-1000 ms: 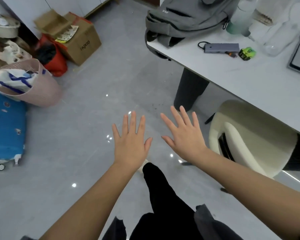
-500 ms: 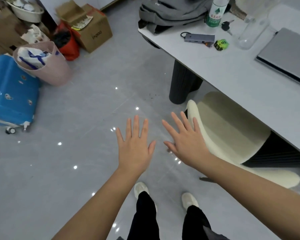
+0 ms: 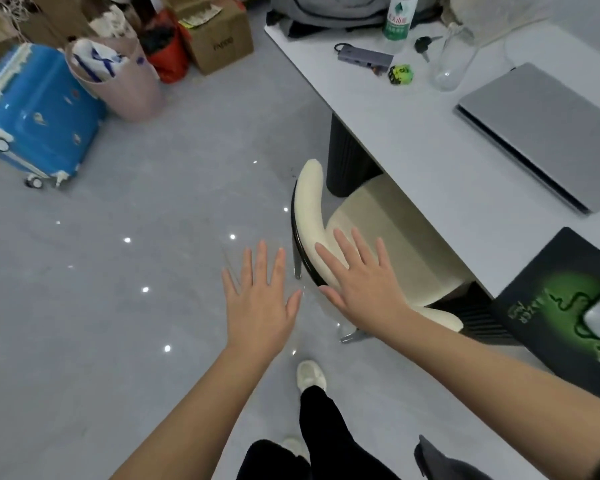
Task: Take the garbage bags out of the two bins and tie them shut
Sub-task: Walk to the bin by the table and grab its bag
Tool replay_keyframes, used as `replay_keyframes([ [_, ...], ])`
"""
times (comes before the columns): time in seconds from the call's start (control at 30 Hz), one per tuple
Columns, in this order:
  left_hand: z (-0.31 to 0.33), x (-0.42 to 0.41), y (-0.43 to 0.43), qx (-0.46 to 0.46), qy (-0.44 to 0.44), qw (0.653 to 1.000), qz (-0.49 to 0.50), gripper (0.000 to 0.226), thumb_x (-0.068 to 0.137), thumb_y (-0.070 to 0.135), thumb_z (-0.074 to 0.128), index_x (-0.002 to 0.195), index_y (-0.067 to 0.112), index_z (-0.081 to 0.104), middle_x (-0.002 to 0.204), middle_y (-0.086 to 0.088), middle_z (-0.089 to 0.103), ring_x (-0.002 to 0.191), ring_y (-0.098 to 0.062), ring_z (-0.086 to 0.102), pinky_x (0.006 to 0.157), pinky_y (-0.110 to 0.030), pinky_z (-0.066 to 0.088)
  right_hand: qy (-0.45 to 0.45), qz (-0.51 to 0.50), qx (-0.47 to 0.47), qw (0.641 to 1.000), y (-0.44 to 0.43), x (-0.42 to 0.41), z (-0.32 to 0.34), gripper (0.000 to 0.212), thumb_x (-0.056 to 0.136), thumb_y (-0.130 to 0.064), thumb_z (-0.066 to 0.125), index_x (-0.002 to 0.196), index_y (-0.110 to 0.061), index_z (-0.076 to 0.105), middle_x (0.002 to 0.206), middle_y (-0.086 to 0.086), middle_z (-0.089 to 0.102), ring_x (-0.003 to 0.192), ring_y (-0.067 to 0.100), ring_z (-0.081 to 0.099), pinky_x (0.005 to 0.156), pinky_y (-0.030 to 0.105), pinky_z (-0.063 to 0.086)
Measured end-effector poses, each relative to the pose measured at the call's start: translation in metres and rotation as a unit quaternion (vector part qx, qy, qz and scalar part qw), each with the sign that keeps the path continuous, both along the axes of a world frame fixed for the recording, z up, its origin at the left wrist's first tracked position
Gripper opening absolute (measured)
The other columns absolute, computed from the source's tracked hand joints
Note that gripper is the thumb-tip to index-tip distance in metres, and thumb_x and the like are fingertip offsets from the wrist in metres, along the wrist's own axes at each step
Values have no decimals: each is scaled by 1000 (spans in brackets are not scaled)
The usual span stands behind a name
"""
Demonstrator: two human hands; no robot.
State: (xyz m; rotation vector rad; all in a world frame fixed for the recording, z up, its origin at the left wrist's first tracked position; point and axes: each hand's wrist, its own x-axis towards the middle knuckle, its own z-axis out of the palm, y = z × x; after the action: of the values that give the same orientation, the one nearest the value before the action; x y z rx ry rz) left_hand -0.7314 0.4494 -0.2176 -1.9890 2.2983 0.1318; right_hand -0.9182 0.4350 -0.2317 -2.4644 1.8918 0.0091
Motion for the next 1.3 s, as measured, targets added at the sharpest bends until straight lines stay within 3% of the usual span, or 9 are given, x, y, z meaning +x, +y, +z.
replay_keyframes([
  [0.27,-6,-80,105,-10,0,1000,19,71,91,56,14,152,20,14,160,-9,13,146,-31,15,112,-59,15,-12,14,-15,1000,100,-77,-7,66,88,-57,43,147,-28,30,154,10,30,143,36,25,110,60,26],
  [0.47,10,-144,205,-7,4,999,43,68,94,54,22,152,19,15,159,-10,15,145,-33,17,111,-60,17,-19,47,-5,999,191,-142,15,67,88,-53,51,146,-26,32,154,11,30,142,37,25,109,60,26],
  [0.57,18,-182,242,-1,12,999,52,69,93,54,30,151,18,21,158,-12,20,144,-34,23,110,-60,22,-5,67,-1,998,221,-177,21,67,88,-55,51,146,-27,32,154,12,30,142,38,25,109,59,25],
  [0.73,8,-245,297,-2,12,995,103,71,91,56,16,150,18,21,157,-12,21,144,-33,22,110,-60,21,-15,105,5,994,260,-245,12,67,87,-53,52,146,-27,32,154,12,31,142,36,25,109,61,28],
  [0.9,-5,-321,349,9,7,992,127,69,91,54,23,148,17,28,154,-13,30,141,-33,29,108,-60,25,-9,163,14,987,301,-317,-6,67,88,-54,51,146,-28,32,154,11,31,142,37,26,108,61,28],
  [1.0,-7,-363,373,10,11,990,139,67,93,54,27,150,18,22,156,-12,24,144,-33,23,111,-59,20,0,186,7,983,324,-356,-10,68,87,-55,51,147,-28,32,154,11,31,142,37,26,109,60,27],
  [1.3,-23,-478,430,-9,18,993,114,69,90,51,43,149,17,28,154,-13,30,141,-32,30,109,-58,26,-13,143,-11,990,388,-472,-26,71,83,-51,60,145,-26,34,152,11,34,141,37,28,107,60,27],
])
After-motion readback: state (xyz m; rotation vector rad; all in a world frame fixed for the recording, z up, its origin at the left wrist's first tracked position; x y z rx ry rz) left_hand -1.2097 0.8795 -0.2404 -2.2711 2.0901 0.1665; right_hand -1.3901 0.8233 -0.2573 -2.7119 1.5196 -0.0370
